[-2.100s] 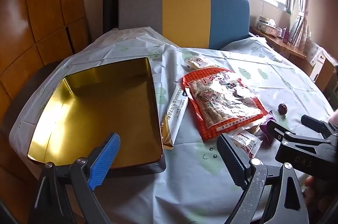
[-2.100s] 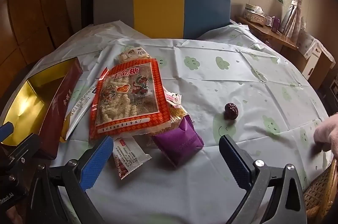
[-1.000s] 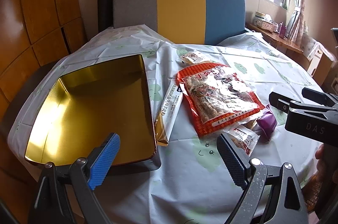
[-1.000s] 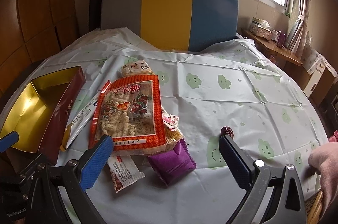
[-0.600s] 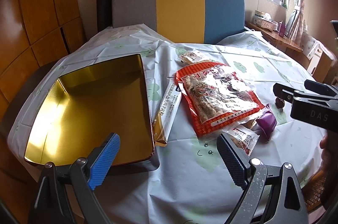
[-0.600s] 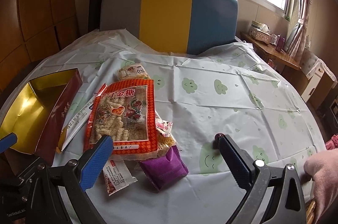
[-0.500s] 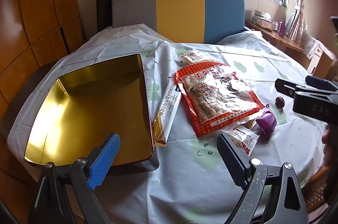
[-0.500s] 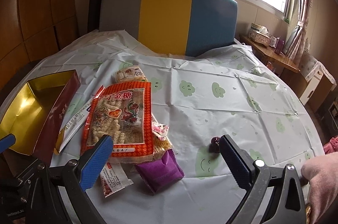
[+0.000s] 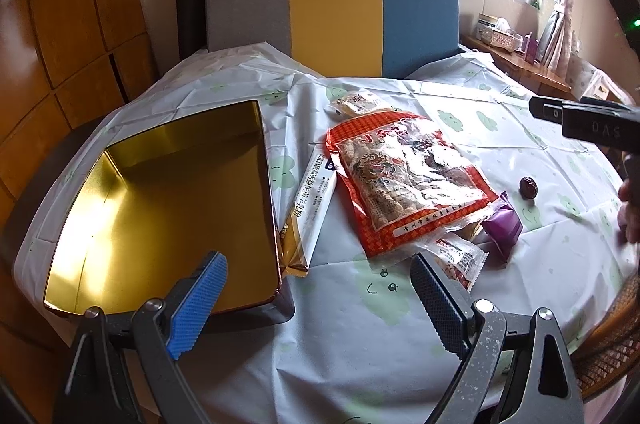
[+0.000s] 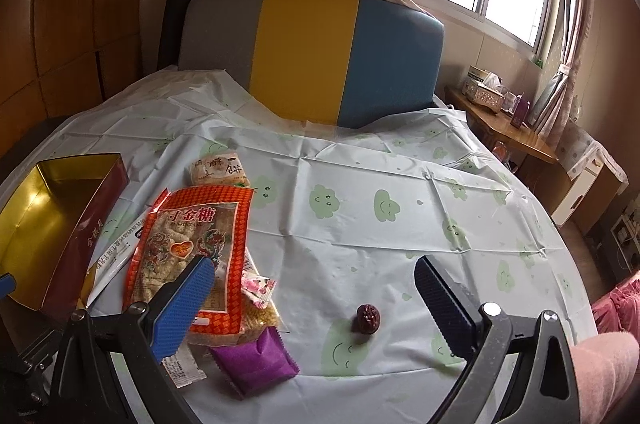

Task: Organize snacks
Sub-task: 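Reach the left gripper to the orange-red snack bag and grasp it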

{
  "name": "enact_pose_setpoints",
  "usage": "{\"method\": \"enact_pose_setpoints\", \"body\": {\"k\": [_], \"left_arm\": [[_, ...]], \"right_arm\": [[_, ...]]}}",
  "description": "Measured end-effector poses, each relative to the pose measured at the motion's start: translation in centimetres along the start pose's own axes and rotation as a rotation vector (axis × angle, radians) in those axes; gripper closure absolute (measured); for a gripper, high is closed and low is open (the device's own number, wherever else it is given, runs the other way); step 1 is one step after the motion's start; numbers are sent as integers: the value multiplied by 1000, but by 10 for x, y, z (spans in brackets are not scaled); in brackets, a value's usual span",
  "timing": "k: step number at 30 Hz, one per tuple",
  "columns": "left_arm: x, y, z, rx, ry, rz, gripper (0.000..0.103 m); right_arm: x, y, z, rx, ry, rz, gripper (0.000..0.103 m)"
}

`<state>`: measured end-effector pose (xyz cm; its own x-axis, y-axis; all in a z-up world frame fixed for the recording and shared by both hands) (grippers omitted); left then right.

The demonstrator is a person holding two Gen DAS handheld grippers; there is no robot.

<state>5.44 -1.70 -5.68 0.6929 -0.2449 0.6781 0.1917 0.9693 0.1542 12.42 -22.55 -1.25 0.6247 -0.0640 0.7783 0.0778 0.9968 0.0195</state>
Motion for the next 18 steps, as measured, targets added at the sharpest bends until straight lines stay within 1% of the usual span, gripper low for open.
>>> {"method": "enact_pose_setpoints", "body": {"k": [4,7,10,11,12,14,16,18], "left_arm": [[-1,-1,-3,-13,11,8,10],[2,-3,-8,-61,30,20,12],[8,-6,-16,-161,64,54,24],[11,-7,-19,-201,76,71,35],[15,-9,-24,-252,91,91,50],[21,-13,-34,-317,118,119,60],[29,-17,-46,-350,147,150,60],[38,-23,-52,-371,148,159,59]], "right_arm": [[13,-15,-11,-32,-11,34,2],[18,-30,-26,-38,-9,46,2],[16,-48,-46,-46,29,17,2],[14,-54,-51,-38,49,-14,2],[13,-60,-57,-31,74,-49,3],[13,-68,-63,-8,97,-120,3],[14,-72,-65,13,105,-171,3],[13,-74,-66,15,113,-186,3]]}}
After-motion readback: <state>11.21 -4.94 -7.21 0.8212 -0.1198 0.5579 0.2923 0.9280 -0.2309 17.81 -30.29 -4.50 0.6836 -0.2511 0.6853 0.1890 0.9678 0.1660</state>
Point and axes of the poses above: each gripper's, at about its wrist camera, not at the fingertips, and z roughly against the way its jaws point, y to its left, x to its top, the point moved 7 cm from there along -z, roughly the way its jaws point, and after that the axes turned 11 degrees about -z, right-handed, at the moved point
